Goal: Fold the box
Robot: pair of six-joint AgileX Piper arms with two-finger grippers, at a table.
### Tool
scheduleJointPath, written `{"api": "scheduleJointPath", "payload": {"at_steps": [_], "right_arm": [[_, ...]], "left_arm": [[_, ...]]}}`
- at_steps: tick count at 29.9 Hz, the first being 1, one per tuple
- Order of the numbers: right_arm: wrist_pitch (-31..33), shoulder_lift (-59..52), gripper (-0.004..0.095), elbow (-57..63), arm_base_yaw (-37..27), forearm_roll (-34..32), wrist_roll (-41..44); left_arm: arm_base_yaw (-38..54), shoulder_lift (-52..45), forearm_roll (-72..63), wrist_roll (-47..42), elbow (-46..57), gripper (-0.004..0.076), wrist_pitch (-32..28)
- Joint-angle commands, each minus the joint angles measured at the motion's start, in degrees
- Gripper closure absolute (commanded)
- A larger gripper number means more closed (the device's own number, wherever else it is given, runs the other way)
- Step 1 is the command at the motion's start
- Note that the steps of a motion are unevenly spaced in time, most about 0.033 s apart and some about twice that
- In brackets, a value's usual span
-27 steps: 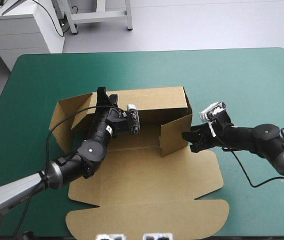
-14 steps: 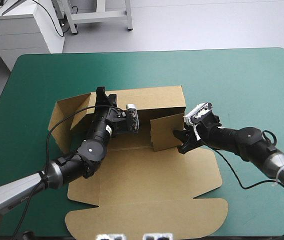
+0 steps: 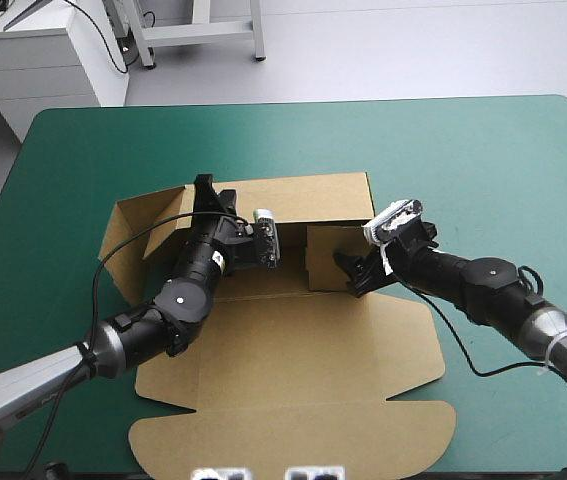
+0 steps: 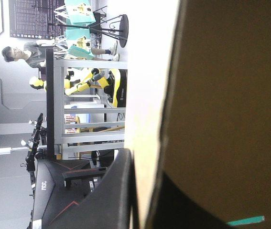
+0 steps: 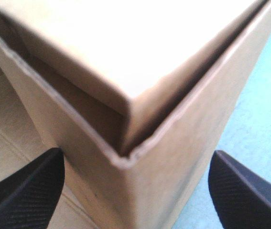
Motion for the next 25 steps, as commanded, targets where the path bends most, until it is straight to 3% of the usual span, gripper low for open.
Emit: {"api": "scheduleJointPath", "payload": {"at_steps": [1,3,5,12,17,21,25], "right_arm": [[-1.24,-1.86,0.0147,-1.85,0.1,8.29,-6.06],[-1.24,-1.86,0.0161,-1.85,0.1,8.3,-6.08],[-0.79,-1.86,0.0238,-1.85,0.1,8.3,-4.85],[6.75,-1.86,0.0699,-1.85,0.1,6.7,-4.85],[8.09,-1.86,0.0915,-1.73,0.1,6.4,-5.69],[7.88,-1.86,0.0926,-1.73,0.1,7.14,-8.76],[2.64,-1.86,0.0926,-1.73,0.1,7.26,-4.42]], "left_arm": [[-0.25,-1.67,-0.49,-0.73,-1.62,0.0723,-0.96],[-0.25,-1.67,-0.28,-0.73,-1.62,0.0723,-0.75],[-0.25,-1.67,-0.03,-0.73,-1.62,0.0723,-0.75],[-0.25,-1.67,0.0,-0.73,-1.62,0.0723,-0.75],[-0.25,-1.67,0.0,-0.73,-1.62,0.0723,-0.86],[-0.36,-1.67,-0.12,-0.73,-1.62,0.0717,-1.3],[-2.01,-1.67,-0.12,-0.73,-1.62,0.0591,-1.4]]}}
